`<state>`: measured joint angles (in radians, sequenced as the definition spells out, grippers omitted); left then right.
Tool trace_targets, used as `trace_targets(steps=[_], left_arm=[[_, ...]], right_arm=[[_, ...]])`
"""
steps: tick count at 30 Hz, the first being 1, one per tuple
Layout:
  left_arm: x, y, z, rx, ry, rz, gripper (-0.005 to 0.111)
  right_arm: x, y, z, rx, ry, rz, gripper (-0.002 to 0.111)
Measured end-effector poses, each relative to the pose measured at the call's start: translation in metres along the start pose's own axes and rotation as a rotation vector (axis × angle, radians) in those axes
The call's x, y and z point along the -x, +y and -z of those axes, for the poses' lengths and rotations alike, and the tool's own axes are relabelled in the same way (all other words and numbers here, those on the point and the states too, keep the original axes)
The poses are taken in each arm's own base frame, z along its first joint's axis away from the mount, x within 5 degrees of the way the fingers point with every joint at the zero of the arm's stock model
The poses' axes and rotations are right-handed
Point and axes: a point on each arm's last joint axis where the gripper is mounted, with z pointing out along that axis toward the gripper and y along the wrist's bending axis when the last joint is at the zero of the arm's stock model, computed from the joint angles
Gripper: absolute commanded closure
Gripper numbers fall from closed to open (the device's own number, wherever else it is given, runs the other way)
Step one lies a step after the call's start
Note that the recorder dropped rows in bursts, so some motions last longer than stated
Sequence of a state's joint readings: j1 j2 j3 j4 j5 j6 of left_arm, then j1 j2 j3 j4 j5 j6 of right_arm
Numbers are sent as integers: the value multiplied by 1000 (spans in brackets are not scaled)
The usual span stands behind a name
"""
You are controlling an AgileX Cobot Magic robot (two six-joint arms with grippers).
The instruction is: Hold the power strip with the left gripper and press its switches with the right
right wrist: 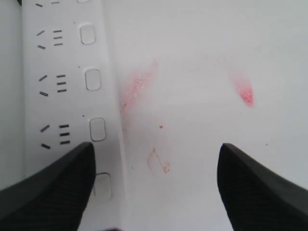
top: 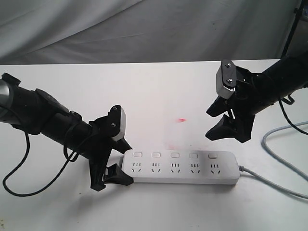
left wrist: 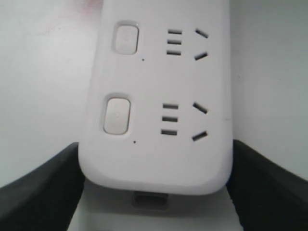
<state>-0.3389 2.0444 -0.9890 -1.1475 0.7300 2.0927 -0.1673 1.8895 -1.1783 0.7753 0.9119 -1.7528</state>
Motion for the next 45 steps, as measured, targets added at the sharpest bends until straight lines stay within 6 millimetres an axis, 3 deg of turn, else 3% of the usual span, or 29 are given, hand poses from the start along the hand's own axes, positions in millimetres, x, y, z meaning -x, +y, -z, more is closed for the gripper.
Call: trace_targets(steps=[9, 21, 45], left_arm=[[0, 0, 0, 0, 0, 0, 107], [0, 0, 0, 0, 0, 0, 107], [0, 0, 0, 0, 0, 0, 107]], right_arm=[[0, 1, -2, 19, -13, 8, 42], [-24, -5, -33, 55, 50, -30, 42], [-33, -6, -43, 82, 75, -56, 42]])
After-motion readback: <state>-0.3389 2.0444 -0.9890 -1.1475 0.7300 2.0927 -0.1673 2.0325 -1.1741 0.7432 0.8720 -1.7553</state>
